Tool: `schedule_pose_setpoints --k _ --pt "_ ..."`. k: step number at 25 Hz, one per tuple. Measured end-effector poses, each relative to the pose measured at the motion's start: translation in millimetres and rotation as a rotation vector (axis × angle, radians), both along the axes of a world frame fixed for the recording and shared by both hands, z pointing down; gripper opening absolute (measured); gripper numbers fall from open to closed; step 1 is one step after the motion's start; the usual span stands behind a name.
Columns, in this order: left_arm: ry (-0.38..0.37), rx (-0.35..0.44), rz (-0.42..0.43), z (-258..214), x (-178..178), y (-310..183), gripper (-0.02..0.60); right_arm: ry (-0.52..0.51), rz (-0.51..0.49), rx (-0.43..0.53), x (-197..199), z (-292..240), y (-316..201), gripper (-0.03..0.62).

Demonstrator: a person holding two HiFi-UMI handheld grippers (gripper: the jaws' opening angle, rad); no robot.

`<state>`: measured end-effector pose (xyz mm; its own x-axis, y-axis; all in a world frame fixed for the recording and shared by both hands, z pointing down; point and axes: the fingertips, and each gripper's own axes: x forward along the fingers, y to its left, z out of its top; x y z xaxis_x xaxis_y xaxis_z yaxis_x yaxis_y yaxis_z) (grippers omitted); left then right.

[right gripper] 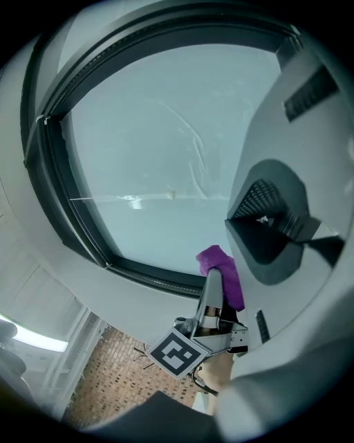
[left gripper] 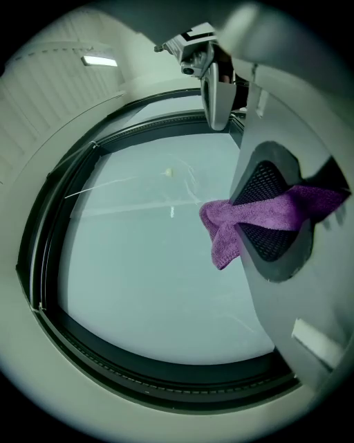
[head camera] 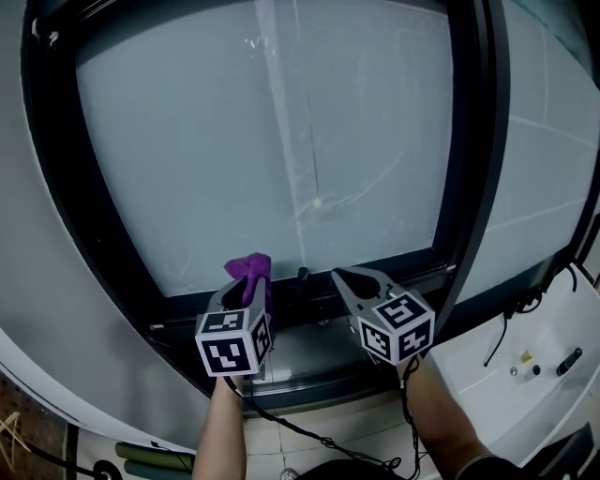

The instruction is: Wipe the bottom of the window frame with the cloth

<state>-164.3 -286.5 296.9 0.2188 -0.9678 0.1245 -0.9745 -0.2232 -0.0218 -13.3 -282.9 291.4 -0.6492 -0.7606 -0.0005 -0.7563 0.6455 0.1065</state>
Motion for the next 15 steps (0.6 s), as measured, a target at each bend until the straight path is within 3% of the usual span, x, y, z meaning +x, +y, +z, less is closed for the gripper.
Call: schedule_pose_setpoints --k 6,15 --pt "-0.001 -0.006 -0.001 12.9 -17.0 0.5 0.084 0.012 -0.010 -0.022 -19.8 13.0 -0.1 0.012" --pt "0.000 -0.018 0.012 22.7 -15.2 -4.7 0.084 0.015 -0.007 -0.029 -23.7 17.6 -4.2 0.012"
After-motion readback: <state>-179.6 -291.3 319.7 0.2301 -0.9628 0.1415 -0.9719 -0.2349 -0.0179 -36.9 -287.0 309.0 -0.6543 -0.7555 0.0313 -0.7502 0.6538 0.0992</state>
